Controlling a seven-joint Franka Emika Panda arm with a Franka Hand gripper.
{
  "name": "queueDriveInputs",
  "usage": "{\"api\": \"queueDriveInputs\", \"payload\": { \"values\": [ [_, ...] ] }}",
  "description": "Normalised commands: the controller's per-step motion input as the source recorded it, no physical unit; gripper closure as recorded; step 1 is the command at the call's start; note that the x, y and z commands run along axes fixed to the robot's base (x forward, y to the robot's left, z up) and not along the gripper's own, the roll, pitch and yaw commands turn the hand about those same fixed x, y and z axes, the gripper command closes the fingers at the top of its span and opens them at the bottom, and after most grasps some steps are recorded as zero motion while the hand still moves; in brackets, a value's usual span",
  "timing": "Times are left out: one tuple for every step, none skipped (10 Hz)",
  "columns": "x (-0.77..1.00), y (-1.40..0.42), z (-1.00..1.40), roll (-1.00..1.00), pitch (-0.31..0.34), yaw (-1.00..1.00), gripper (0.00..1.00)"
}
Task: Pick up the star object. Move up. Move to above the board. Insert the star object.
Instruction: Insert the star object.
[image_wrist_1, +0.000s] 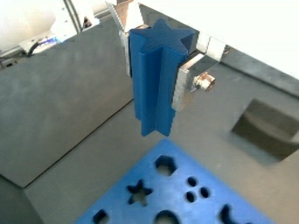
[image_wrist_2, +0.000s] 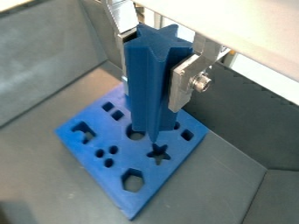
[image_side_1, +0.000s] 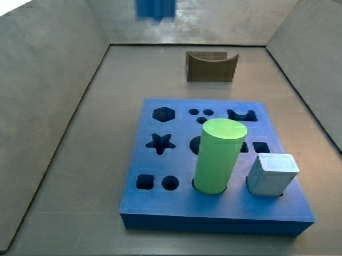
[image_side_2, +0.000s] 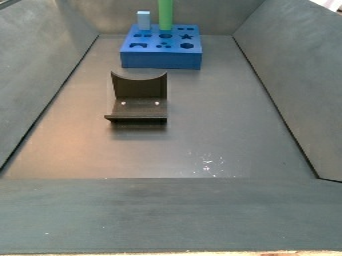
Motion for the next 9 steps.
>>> {"api": "queueDriveInputs", "payload": {
  "values": [
    [-0.15,-0.35,-1.00,0.04,0.000,0.27,1.00],
    [-0.10,-0.32,-1.00,0.04,0.000,0.31,1.00],
    [0.00,-0.37,-1.00,0.03,0.000,0.21,1.00],
    [0.00,-0.39,-1.00,0.02,0.000,0.17,1.00],
    [0.04,-0.41,-1.00,0.02,0.000,0.11,1.00],
    [0.17,-0.38,-1.00,0.01,-0.003,0.02,1.00],
    [0.35,-0.24,-1.00,0.03,-0.024,0.00,1.00],
    [0.43,-0.09,-1.00,0.09,-0.020,0.00,1.00],
    [0.44,0.00,-0.90,0.16,-0.030,0.00,1.00]
  ]
}}
